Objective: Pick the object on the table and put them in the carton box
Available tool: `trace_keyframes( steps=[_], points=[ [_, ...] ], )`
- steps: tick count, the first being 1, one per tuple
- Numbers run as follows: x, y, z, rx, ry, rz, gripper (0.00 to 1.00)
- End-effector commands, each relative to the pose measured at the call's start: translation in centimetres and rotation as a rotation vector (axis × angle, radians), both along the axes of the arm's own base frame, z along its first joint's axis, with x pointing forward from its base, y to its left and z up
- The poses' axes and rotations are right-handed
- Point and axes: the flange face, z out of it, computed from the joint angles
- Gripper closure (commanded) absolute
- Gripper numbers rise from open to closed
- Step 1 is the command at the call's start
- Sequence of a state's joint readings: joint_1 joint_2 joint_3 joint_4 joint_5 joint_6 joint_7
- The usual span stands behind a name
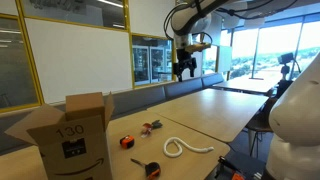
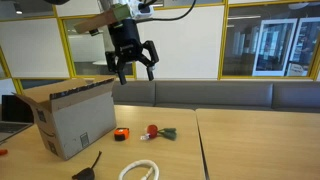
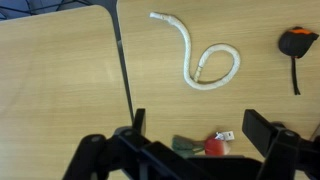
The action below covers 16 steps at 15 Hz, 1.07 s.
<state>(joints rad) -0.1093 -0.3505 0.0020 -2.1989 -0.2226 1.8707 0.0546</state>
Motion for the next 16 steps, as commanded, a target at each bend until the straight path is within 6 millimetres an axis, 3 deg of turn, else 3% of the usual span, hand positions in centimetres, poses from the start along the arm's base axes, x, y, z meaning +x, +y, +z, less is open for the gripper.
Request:
trace_keyframes(
  steps=[1, 9, 13, 16],
  points=[
    [0.1, 0.0, 0.3, 0.000, -0.005, 0.000, 0.00],
    [0.1, 0.1, 0.6, -0.002, -0.015, -0.003, 0.00],
    [0.3, 0.8, -0.6, 0.021, -0.022, -0.011, 0.00],
    [0.3, 2.2, -2.5, 0.080, -0.037, -0.033, 0.00]
  ],
)
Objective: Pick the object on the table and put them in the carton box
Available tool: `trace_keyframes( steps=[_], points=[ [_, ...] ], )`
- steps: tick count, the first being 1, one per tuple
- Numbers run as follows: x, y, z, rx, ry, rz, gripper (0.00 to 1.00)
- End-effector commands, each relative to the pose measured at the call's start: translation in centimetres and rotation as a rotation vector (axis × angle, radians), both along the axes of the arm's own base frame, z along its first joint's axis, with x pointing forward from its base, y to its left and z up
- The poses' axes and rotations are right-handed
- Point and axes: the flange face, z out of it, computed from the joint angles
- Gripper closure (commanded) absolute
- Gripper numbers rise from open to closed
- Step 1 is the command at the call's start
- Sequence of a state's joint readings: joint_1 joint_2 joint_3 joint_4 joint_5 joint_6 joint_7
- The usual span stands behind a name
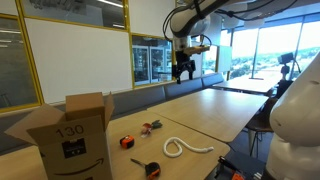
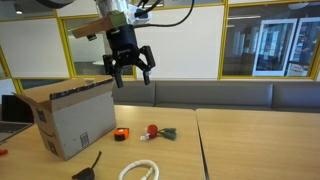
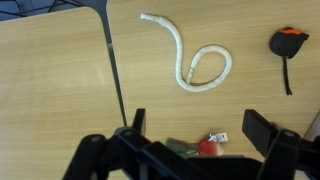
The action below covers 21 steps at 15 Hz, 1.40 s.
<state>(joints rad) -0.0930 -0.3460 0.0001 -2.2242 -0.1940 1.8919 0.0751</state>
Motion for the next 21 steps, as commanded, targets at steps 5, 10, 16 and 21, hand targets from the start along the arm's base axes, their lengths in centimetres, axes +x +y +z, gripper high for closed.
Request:
trace_keyframes(
  steps=[5, 10, 16, 21],
  points=[
    [-0.1, 3.7, -5.5, 0.122, -0.125, 0.002, 0.00],
    [0.4, 4.4, -11.9, 0.198, -0.114, -0.162, 0.00],
    [2.4, 4.9, -17.3, 0.217, -0.074, -0.223, 0.00],
    [4.4, 6.5, -21.2, 0.233, -0.045, -0.221, 0.00]
  ],
)
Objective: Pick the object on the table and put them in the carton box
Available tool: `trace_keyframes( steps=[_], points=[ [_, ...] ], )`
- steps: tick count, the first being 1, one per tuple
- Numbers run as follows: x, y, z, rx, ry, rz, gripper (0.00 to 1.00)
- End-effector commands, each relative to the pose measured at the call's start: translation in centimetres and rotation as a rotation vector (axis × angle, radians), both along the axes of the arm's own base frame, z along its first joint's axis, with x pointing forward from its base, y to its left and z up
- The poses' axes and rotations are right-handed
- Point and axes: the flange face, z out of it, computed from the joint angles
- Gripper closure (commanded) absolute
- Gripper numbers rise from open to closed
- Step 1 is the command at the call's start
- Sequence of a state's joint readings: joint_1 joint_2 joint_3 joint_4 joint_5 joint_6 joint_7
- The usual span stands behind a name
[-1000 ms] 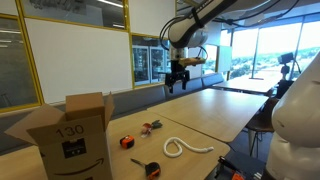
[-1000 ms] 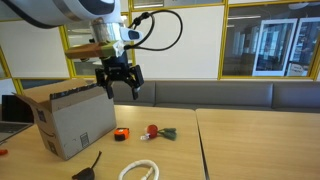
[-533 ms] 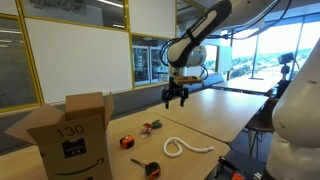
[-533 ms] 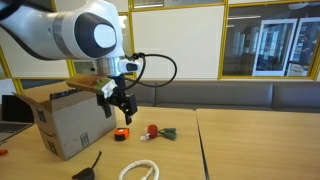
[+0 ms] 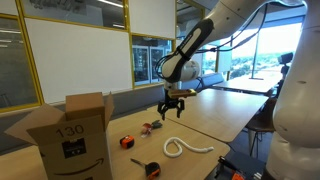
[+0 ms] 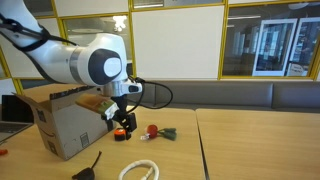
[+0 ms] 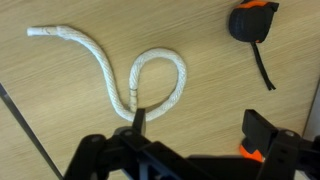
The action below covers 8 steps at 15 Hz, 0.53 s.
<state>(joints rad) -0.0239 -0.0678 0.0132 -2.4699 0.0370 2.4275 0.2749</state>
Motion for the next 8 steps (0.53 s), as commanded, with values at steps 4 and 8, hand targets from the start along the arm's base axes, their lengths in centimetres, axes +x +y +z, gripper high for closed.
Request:
trace_keyframes(
  steps=[4, 8],
  points=[
    [3.2, 2.5, -4.7, 0.039, 0.015, -0.032, 0.00],
    [3.9, 2.9, -8.3, 0.069, 0.033, -0.052, 0.00]
  ],
)
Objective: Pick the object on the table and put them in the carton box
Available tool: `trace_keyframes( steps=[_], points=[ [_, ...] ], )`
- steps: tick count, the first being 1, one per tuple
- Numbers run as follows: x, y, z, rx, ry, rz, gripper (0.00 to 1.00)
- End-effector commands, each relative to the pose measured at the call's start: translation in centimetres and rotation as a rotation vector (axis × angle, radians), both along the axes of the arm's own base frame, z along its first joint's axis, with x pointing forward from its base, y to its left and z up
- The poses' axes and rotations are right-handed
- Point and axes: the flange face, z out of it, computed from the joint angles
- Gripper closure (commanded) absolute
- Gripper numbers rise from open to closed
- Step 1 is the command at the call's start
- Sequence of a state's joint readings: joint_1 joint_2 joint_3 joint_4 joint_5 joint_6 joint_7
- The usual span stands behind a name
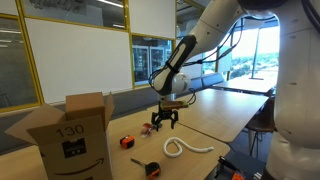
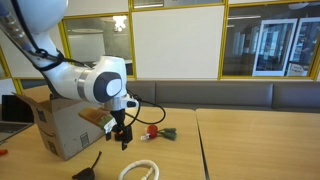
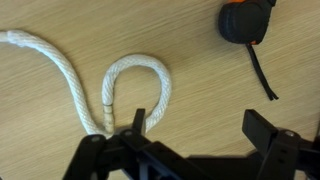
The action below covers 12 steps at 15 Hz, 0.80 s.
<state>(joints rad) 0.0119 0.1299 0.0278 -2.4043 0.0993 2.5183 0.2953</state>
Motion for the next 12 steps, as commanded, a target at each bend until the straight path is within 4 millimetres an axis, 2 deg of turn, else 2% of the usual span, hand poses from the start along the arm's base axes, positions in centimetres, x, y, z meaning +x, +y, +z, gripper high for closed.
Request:
trace_keyframes(
  steps=[1, 8, 12],
  points=[
    [1.6, 0.5, -3.1, 0.039, -0.005, -0.037, 0.00],
    [2.2, 0.1, -8.5, 0.048, 0.024, -0.080, 0.00],
    [2.3, -0.9, -10.5, 0.049, 0.027, -0.084, 0.00]
  ],
)
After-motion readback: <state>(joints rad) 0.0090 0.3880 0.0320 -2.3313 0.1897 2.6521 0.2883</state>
